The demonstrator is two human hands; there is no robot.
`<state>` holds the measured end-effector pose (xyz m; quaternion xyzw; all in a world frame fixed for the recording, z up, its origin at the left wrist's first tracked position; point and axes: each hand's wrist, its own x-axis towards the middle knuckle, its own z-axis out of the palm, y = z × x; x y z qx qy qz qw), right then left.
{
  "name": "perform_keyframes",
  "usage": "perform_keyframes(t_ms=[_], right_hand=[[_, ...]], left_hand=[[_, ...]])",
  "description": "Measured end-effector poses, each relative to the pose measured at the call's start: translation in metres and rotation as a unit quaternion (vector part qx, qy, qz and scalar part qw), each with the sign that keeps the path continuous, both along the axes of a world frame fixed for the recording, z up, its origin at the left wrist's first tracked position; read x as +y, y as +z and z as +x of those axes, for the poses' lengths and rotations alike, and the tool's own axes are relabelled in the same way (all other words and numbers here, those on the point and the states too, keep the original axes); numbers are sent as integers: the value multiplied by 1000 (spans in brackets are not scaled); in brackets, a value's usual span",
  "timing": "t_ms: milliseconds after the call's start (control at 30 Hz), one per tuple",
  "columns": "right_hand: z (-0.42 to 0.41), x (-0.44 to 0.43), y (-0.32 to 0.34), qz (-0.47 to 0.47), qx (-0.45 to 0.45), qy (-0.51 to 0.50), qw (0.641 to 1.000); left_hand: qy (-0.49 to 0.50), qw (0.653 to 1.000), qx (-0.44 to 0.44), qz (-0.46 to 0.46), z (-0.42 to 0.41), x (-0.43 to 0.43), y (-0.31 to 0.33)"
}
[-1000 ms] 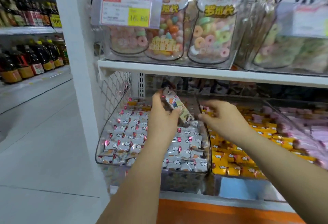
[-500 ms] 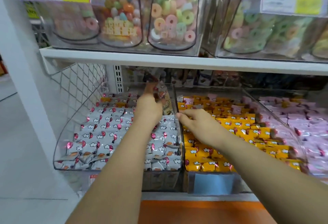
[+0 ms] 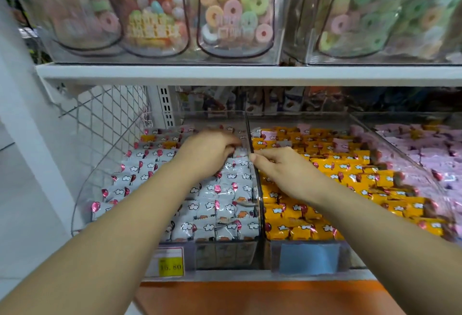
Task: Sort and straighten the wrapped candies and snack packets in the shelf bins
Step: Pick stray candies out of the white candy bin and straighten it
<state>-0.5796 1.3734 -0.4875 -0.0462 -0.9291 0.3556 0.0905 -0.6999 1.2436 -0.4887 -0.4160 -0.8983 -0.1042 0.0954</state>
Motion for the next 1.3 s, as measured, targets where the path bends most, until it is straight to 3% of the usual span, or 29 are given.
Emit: perform_keyframes(t_ms=[100,167,367,567,867,1000,1167,1300], right_hand=[[0,0,-1,-10,-4,6,1000],[0,-1,0,-13,-6,5,1000],[3,-3,5,5,-7,-4,1000],[2,-2,3,0,-10,-4,1000],[0,-1,1,15,-12,-6,1000],[-1,0,0,25,-11,-2,1000],[-2,2,-4,12,-8,-2,1000],[-4,3,-5,14,-7,-4,1000]], left_hand=[[10,994,27,-106,-7,2,-12],[14,993,-9,-113,-11,5,-9],[119,976,-142,116,-31,12,-7],[158,975,-130,84,-49,28,-12],[183,983,3,25,-47,34,-20],[151,987,-20,55,-47,31,-20],[150,967,-132,159,-47,26,-13],[140,950,-124,248,-40,24,-3]])
